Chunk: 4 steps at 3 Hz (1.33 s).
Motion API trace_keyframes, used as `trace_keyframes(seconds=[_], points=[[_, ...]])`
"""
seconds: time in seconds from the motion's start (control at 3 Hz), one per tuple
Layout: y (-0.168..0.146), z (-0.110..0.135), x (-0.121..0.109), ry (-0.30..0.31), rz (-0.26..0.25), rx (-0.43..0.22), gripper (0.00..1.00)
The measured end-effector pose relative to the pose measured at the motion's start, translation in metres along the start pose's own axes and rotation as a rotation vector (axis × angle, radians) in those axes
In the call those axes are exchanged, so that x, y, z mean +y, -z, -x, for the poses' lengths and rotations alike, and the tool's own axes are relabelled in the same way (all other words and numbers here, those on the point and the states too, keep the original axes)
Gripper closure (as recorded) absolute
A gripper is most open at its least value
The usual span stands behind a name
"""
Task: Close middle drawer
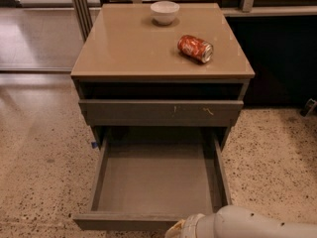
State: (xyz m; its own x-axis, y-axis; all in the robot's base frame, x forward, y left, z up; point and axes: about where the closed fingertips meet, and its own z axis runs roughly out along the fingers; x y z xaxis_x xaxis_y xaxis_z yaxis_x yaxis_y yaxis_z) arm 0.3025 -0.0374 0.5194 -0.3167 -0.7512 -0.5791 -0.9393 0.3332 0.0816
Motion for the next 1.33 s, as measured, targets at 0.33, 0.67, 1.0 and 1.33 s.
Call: trace_keyframes(seconds=[0.33, 0.67, 1.0, 1.33], points=[[-0.027, -0.014, 0.009, -0.023, 0.005, -0.009, 1.00], [-0.055, -0.018, 0.012, -0.027, 0.008, -0.031, 1.00], [-0.075, -0.014, 0.009, -0.022, 0.003, -0.048, 1.00], [-0.082, -0.011, -0.002, -0.024, -0.024, -0.052, 1.00]])
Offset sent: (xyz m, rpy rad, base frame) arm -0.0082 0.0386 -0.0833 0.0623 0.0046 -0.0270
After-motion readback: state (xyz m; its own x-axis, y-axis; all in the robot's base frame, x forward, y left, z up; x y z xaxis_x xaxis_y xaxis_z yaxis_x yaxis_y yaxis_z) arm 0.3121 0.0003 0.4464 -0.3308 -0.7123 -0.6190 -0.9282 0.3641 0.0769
